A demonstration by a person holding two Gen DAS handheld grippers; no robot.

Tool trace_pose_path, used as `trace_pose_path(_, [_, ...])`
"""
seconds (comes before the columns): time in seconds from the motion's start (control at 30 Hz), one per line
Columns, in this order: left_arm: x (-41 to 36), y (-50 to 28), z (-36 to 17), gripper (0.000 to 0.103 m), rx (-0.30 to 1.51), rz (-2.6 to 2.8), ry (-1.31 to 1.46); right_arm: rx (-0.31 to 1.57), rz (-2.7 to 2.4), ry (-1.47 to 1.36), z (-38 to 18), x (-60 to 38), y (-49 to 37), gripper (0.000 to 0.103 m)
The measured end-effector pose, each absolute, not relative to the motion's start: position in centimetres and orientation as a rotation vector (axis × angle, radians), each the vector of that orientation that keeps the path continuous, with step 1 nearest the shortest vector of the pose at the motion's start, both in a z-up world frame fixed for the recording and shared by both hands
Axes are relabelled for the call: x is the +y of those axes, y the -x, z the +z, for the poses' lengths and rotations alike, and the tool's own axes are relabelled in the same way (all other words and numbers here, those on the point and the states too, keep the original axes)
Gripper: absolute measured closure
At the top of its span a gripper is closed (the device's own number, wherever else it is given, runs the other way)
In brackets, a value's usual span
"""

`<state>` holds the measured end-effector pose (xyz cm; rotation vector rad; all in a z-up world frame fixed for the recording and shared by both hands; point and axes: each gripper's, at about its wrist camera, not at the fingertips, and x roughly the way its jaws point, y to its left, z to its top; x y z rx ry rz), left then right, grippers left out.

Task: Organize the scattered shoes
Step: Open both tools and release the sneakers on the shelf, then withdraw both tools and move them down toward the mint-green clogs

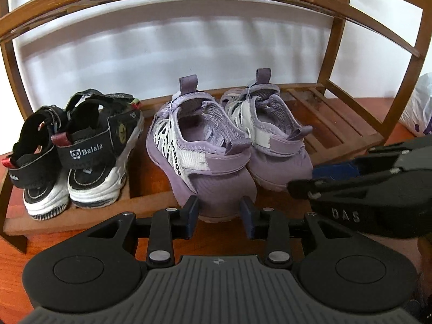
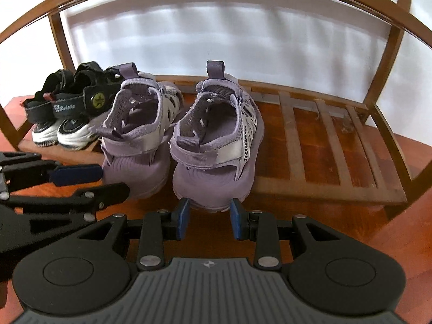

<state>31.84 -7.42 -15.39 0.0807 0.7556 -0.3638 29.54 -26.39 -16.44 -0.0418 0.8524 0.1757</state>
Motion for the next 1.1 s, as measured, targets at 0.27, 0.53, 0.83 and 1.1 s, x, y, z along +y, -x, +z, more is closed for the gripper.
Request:
trace_pose_path(0.27, [-7.3, -34.1, -15.8, 0.065, 0.755, -0.352, -0.051, 0.842, 0.175, 0.035, -16.9, -26.6, -32.7, 0.067])
trace_pose_path(0.53, [-7.1, -35.8, -16.0, 0.065, 0.761, -0.345, -0.028, 0.836, 0.176, 0.019, -17.3, -26.8, -34.2, 0.067])
trace_pose_path(0.83, [-6.6, -33.9, -14.9, 0.065, 0.777, -0.365, -0.011, 0.830, 0.172, 0.010, -15.9, -26.6, -32.2, 0.067])
trace_pose_path(1.1, [-6.3, -31.0, -13.0, 0.062, 0.763, -0.374, -0.015, 0.820, 0.166, 0.016, -13.8, -26.6, -28.4, 0.065])
